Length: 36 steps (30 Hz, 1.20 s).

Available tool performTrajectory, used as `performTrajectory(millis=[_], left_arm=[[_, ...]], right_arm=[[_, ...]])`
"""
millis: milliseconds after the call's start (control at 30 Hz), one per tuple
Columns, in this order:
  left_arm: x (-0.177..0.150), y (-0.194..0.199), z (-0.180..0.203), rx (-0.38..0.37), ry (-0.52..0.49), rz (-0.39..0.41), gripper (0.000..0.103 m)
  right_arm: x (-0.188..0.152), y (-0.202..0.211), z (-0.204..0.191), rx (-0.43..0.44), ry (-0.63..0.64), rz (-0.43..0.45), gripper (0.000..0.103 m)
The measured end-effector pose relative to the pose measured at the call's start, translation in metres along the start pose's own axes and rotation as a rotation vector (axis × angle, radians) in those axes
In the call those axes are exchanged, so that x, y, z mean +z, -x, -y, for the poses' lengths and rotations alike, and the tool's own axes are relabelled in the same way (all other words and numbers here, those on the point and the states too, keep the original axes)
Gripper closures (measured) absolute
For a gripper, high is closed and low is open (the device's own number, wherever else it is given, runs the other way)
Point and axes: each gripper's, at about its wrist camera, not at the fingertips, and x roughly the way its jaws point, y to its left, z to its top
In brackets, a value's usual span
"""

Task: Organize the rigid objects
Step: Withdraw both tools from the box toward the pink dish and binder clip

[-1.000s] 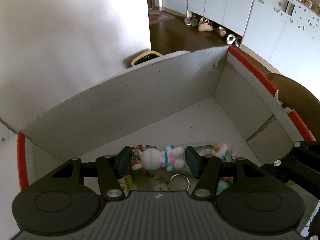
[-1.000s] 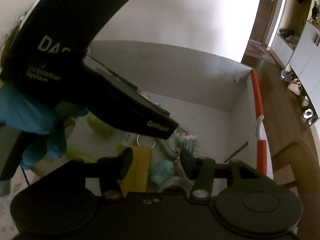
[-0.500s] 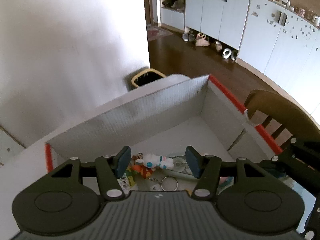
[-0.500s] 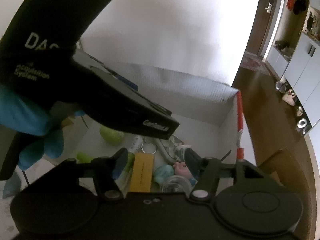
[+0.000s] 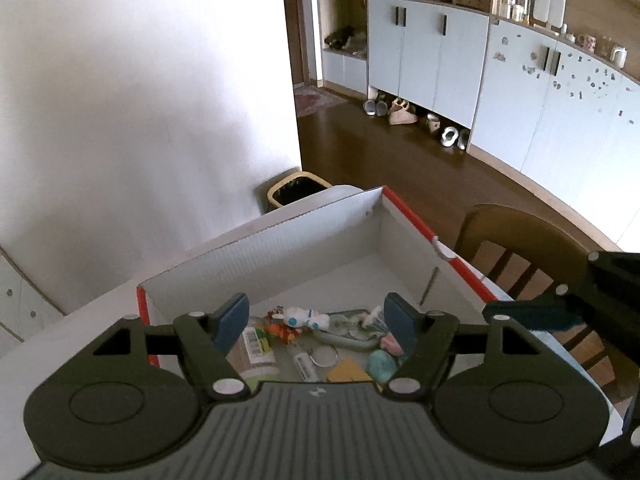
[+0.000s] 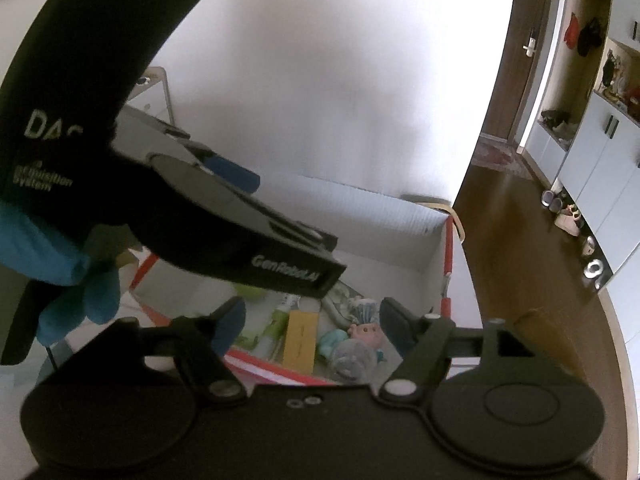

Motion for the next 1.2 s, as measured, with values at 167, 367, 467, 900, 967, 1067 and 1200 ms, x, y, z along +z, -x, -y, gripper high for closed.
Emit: performTrajectory(millis=[167, 367, 467, 900, 967, 1067, 1200], left_arm=[[-0.008, 0.021, 0.009, -0.003, -0.002, 0.021, 0.029], [-0.022, 0.049, 0.018, -0.019, 0.012, 0.051, 0.02], [-0.032, 0.064, 0.021, -0.009, 0.036, 0.094, 0.02], [-0.076, 0.101, 0.031, -0.006, 0.13, 0.147, 0.019], [-0.084, 0.103, 0.035, -0.003, 0.126, 0.151, 0.019], [-0.092, 0.107, 0.041, -0.006, 0.124, 0.158, 0.019], [-0.106, 0.112, 0.05, -0.031, 0.14, 0.166, 0.019]], right_arm=[[-0.008, 0.022, -0.001, 0.012, -0.005, 0.032, 0.018], [-0.017, 0.045, 0.001, 0.031, -0.012, 0.058, 0.013], [-0.024, 0.055, 0.002, 0.043, -0.01, 0.069, 0.01], [-0.062, 0.093, 0.015, 0.09, -0.038, 0.106, 0.001], [-0.068, 0.098, 0.018, 0.096, -0.045, 0.11, 0.001], [-0.081, 0.107, 0.02, 0.105, -0.049, 0.118, 0.001], [-0.096, 0.115, 0.026, 0.091, -0.066, 0.125, 0.0]])
